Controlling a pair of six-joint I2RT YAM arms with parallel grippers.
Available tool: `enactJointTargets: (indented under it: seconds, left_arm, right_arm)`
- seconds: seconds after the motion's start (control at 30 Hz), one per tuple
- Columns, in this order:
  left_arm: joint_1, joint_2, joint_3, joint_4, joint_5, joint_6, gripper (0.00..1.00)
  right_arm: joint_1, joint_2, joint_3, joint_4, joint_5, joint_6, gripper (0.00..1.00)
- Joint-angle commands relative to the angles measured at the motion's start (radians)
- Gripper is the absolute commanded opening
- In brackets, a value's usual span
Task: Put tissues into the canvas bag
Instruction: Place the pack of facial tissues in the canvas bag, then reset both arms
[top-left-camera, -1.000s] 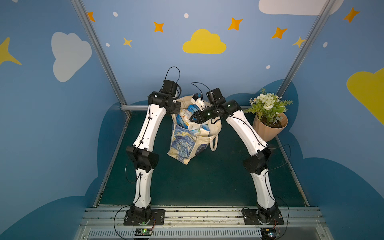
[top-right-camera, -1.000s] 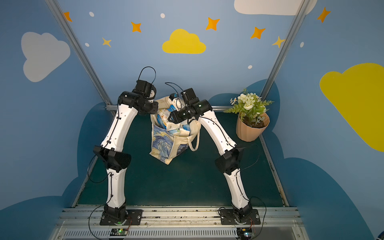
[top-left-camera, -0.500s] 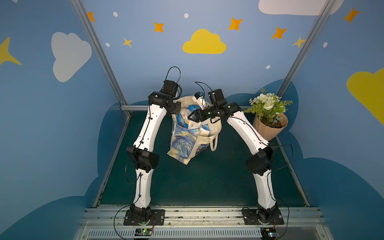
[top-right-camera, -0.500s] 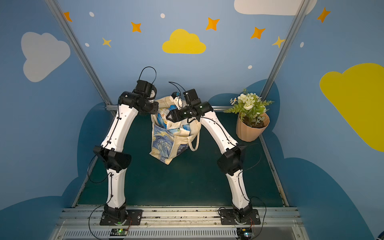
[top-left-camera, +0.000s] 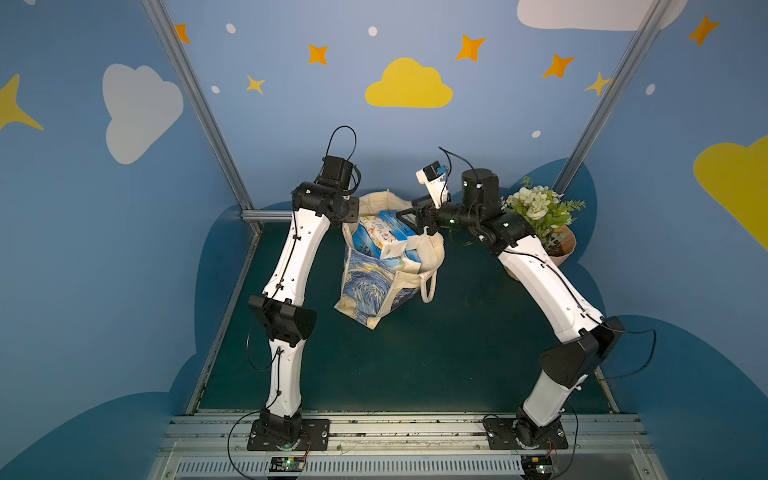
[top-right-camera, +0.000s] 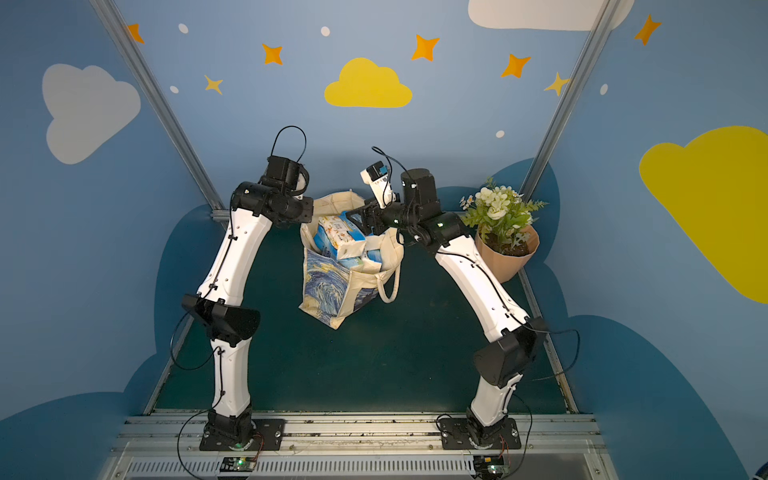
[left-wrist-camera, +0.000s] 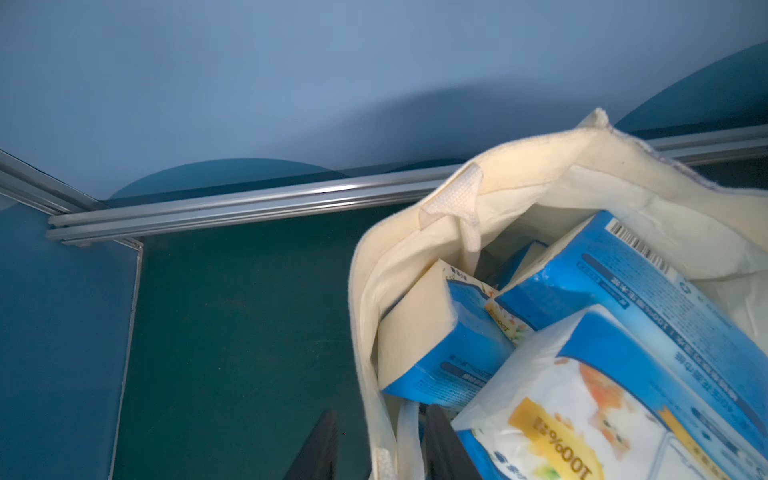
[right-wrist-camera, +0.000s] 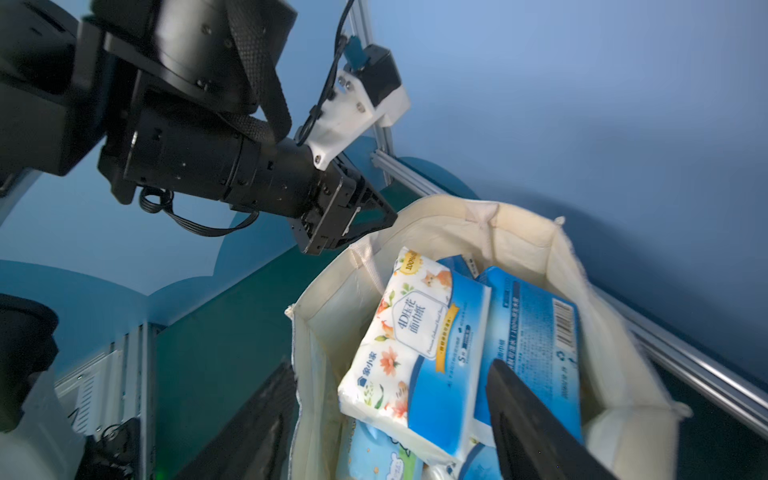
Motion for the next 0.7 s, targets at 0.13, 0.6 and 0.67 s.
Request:
enactJointTargets:
  seconds: [0.13,0.6,0.67]
  left_arm:
    - [0.059,-0.162,-0.016,0.092,-0.033,-0.038,0.39]
    - [0.338,-0.864,-1.218,0.829,0.005,-0.256,1.00]
    - [0.343,-0.911,-1.354,0.909,-0.052,-0.256,1.00]
  right_arm:
    - [-0.086,-0.203,-0.170,0.078,0.163,-0.041,0.78]
    - [-0.612,-0.390,-0.608,-0.042,0.215,0.181,0.91]
    - [-0.632,-0.386,-0.669,-0.011,0.222,0.190,0.91]
